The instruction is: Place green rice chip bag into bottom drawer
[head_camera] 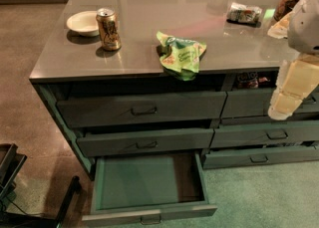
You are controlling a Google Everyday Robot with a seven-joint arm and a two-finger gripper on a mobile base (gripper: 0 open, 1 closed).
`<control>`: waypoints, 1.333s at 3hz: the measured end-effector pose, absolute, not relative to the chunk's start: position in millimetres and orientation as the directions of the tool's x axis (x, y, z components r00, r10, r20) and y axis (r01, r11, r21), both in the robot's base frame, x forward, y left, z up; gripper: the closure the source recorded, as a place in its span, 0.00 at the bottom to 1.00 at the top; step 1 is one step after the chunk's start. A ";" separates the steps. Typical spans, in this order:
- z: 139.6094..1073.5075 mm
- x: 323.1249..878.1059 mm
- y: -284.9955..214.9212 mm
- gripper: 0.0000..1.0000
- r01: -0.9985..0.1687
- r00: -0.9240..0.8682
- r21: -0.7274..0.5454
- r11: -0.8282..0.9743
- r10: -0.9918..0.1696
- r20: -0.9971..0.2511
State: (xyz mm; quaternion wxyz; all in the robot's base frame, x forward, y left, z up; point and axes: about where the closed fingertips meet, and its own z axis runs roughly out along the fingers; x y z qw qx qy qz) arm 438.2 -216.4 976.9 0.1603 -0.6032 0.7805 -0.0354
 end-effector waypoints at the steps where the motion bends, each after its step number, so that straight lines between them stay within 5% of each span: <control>1: 977.0 438.3 -216.4 0.00 -0.930 -0.221 -0.249 0.270 -0.953 -0.208; 4: 964.8 473.5 -161.0 0.00 -0.892 -0.010 -0.420 0.167 -0.937 -0.350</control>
Offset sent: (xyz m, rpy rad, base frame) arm 0.0128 0.0090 0.0017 0.0464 -0.1071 0.0799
